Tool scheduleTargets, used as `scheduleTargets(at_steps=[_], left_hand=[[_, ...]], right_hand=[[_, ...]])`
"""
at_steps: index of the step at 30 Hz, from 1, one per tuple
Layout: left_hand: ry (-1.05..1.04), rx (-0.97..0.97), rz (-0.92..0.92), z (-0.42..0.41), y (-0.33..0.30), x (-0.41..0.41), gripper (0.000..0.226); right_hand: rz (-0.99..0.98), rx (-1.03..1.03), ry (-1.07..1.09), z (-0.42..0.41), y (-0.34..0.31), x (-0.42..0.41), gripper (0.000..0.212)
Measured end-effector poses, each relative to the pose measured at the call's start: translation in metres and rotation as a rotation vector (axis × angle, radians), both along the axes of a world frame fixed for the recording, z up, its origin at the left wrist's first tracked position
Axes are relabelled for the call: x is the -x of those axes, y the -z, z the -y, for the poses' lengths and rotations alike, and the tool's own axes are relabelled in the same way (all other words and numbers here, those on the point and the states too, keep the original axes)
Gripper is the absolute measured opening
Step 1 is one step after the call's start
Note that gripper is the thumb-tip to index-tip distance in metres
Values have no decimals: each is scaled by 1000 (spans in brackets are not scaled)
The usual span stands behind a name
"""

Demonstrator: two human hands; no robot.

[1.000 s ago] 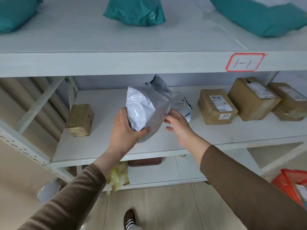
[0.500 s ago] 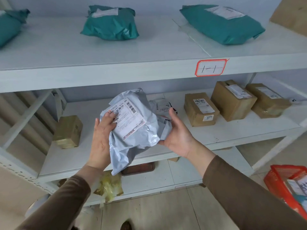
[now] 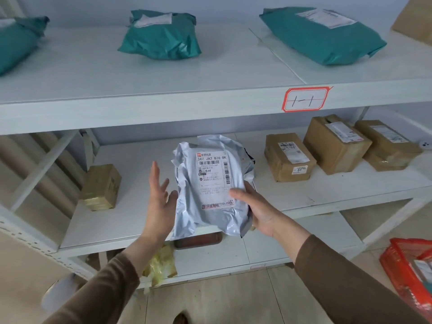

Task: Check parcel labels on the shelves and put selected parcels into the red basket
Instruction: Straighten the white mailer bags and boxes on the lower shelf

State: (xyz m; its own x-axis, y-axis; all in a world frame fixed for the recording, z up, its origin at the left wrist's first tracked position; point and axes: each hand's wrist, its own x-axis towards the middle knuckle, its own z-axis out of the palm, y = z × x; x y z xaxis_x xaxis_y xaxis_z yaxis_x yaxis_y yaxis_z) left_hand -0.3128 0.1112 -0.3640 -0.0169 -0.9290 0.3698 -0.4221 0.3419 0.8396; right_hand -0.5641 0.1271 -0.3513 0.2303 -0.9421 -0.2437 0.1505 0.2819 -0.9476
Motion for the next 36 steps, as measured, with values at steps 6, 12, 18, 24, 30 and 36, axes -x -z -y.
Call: scheduleTargets(at_steps=[6, 12, 18, 24, 30, 36], left_hand=[[242, -785, -681, -7, 26, -15, 62], [116, -804, -947, 11, 23, -35, 26], [128, -827, -925, 75, 24, -68, 23], [100, -901, -668, 143, 51, -93, 35], [135, -971, -497, 176, 63, -93, 31], [238, -954, -419, 179, 72, -103, 81]], right_hand=[[-236, -121, 49, 20, 24, -34, 74], [-191, -163, 126, 57, 35, -88, 46], [-253, -188, 185, 110, 49, -131, 53], [-355, -160, 305, 158, 57, -155, 28], [-542, -150, 355, 181, 70, -161, 28], [-649, -86, 397, 184, 90, -162, 36]])
